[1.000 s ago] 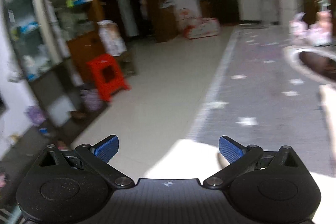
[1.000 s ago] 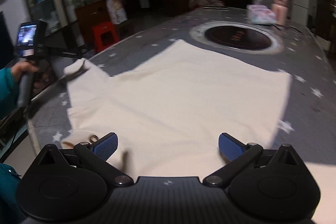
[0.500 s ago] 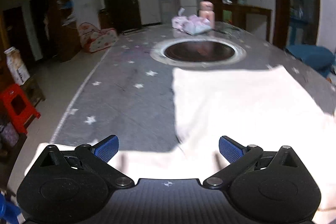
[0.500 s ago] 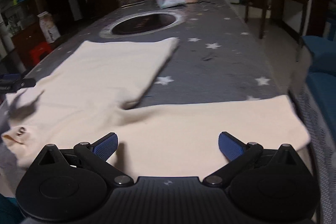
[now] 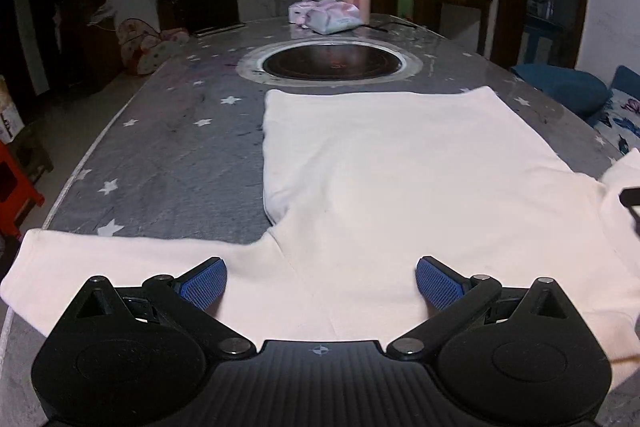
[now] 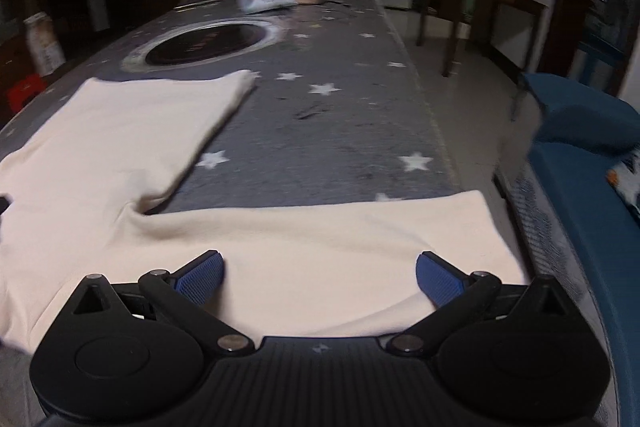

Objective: Fold clothes

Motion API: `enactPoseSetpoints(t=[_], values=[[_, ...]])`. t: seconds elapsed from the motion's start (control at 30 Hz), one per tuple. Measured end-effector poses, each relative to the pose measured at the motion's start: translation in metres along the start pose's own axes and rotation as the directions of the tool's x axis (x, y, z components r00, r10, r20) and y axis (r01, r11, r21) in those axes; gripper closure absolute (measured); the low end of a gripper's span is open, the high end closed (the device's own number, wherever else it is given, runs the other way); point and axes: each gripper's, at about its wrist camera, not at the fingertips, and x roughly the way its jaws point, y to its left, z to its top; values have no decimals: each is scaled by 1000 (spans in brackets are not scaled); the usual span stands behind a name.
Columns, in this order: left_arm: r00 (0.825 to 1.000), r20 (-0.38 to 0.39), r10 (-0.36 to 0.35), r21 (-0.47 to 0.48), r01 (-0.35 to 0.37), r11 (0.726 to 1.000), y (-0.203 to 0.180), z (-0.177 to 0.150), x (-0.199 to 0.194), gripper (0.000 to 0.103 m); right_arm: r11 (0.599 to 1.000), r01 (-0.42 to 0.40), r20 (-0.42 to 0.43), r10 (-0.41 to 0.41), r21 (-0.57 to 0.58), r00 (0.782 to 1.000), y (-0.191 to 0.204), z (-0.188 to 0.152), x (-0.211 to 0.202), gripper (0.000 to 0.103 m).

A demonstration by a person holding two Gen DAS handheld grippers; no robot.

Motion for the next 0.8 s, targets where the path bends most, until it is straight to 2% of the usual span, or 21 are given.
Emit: enactPoseSetpoints(t=[0.13,0.2,0.27,0.37,0.47,0.67,0.8], values=[[1000,-2,-1,-1,1,1000,4,8,-1,0,999,40,13,-40,-14,999,6,6,-7,0],[1000,17,-3,6,3,1000,4,12,-4,0,999,14,42,-12,-35,999,15,11,-14,0],[999,25,-29,-1,29,1000,5,18,-3,0,997,-60,70,64,-58,996,28,18,-22,0],[997,20,-77,-11,77,997,6,28,5,0,978,-183,77,191,-104,979,49,30,-24,0],[993,18,-116,-8,116,993,6,38,13,0,954,-254,65,267,-158,962,72,41,-18,0],[984,12,-176,-32,176,984,11,60,34,0,912,-346,17,359,-221,933,110,62,11,0],[979,-43,-199,-85,195,977,19,68,58,0,896,-376,-16,384,-234,923,123,72,37,0]])
